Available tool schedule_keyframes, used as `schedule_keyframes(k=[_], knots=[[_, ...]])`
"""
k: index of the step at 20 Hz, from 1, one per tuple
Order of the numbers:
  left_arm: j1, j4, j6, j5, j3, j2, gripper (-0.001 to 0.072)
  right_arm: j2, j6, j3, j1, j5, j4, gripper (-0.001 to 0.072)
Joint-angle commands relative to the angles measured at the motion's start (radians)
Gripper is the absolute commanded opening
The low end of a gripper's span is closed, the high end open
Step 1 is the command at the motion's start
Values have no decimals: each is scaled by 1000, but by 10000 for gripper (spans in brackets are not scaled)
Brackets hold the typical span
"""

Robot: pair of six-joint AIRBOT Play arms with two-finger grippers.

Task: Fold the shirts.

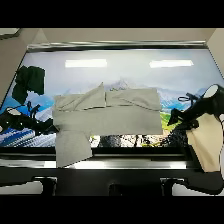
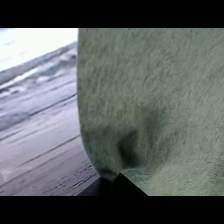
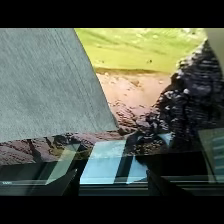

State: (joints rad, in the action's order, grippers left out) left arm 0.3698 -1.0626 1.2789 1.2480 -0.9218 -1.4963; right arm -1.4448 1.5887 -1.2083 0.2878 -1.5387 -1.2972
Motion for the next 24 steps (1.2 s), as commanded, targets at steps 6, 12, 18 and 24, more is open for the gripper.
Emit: schedule_keyframes(k=[6,12,18,24], knots=[[-10,-2,-1,0,0,26,31,18,-11,254,0,321,112,493],[-10,-2,0,2,0,29,31,-78,5,258,0,387,227,371],[-10,18,34,64,-82,47,29,-27,-69,226,0,351,272,49],[-96,46,98,-107,-633,380,29,356,-150,-210,0,547,144,50]])
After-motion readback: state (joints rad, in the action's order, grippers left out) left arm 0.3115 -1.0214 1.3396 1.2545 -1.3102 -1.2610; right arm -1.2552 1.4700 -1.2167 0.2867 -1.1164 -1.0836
